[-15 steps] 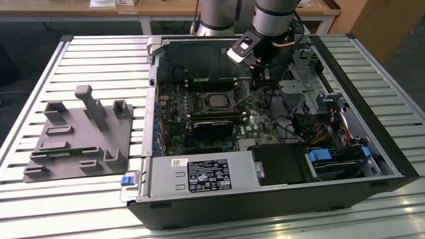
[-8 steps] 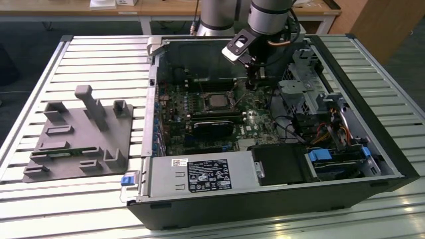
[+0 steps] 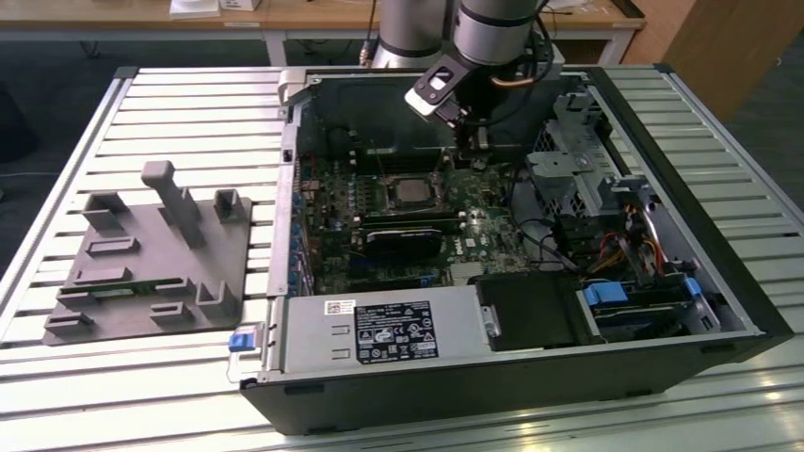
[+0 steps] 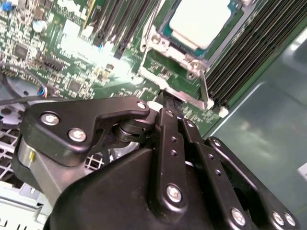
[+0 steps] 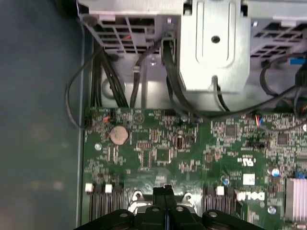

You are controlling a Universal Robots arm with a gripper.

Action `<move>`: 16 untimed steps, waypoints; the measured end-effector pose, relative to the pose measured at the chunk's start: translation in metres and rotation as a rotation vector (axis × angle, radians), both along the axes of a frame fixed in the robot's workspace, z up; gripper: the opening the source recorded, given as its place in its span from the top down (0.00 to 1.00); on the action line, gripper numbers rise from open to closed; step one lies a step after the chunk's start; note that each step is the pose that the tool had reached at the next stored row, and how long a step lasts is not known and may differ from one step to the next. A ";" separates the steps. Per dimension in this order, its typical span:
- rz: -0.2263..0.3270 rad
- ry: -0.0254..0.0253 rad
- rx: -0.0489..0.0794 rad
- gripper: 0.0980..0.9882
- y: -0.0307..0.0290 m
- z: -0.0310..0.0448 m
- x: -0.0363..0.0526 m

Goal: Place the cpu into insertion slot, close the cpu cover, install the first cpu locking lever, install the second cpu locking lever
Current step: 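Close the cpu cover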

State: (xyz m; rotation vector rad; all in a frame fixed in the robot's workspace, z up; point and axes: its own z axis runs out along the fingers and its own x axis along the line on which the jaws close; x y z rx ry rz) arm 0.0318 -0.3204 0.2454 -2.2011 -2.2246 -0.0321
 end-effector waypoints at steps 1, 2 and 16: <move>0.000 0.0000 0.000 0.99 0.0000 0.0000 -0.0021; 0.000 0.0000 0.000 0.99 0.0000 0.0000 -0.0040; 0.000 0.0052 0.000 0.99 -0.0017 -0.0110 -0.0189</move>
